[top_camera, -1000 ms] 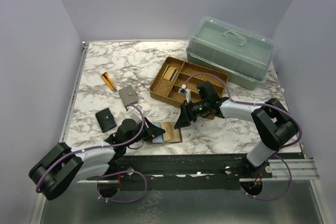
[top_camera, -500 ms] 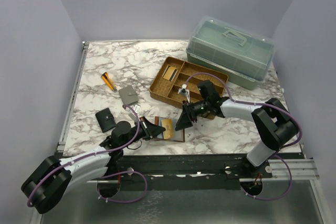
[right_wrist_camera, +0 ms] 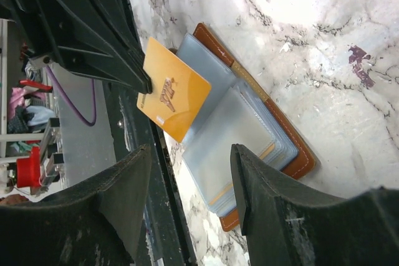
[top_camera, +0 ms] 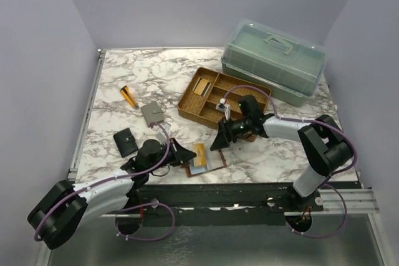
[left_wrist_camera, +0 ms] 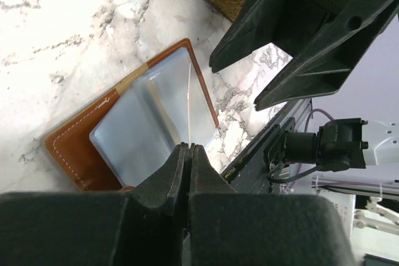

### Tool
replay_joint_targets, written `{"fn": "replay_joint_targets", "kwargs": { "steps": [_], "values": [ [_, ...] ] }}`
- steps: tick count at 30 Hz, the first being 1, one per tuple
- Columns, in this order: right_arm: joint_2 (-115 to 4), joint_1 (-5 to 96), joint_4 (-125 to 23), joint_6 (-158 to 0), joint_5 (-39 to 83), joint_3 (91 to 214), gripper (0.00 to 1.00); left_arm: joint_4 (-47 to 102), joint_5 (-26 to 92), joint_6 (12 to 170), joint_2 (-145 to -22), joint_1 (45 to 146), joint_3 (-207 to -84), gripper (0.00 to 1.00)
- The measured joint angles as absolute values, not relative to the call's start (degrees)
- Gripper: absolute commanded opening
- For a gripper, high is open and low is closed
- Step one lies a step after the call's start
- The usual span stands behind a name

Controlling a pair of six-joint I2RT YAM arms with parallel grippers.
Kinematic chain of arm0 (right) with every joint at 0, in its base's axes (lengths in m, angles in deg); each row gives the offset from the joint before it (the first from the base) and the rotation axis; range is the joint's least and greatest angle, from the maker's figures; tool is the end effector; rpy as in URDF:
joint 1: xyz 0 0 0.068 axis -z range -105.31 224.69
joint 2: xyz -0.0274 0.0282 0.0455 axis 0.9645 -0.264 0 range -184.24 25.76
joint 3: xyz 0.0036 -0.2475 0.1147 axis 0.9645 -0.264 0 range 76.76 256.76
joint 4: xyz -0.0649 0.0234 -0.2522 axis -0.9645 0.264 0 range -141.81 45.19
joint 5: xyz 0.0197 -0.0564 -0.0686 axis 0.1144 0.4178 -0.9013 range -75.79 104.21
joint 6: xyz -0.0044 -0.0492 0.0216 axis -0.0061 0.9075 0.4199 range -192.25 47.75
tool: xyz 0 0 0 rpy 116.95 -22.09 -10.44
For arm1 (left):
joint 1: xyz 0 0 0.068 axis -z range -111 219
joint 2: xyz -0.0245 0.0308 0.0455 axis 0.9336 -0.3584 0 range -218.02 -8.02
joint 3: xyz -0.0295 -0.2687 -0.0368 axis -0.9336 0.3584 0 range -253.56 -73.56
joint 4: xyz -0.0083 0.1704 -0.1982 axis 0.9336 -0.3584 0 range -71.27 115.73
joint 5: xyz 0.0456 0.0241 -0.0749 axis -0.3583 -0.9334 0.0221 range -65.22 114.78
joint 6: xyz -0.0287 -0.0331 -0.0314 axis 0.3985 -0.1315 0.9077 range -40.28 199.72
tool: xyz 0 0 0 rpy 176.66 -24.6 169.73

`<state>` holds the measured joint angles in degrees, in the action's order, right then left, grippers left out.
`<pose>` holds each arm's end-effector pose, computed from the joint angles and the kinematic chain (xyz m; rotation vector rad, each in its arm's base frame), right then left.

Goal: Take the credit cards out of the card holder
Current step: Remove the credit card from the card holder, then place the credit card in the storage box.

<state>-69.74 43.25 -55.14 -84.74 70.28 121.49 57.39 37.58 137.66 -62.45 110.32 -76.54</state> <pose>0.2493 0.1869 0.1552 -0.8806 2.2713 1.5255 0.1213 -0.1171 0.1372 -0.1434 2.1591 -1.3123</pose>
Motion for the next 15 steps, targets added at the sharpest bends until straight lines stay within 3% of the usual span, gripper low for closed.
{"fn": "replay_joint_targets", "kwargs": {
  "steps": [8, 15],
  "values": [
    [-68.52, 43.25, -51.30, -78.07, 71.79, 122.75, 0.59, 41.93, 36.94, 129.74, -55.13, 106.54, -87.12, 0.00],
    [-65.22, 43.27, -46.66, -69.85, 73.08, 124.46, 0.60, 34.39, 43.13, 121.77, -65.29, 91.50, -101.41, 0.00]
  ]
}}
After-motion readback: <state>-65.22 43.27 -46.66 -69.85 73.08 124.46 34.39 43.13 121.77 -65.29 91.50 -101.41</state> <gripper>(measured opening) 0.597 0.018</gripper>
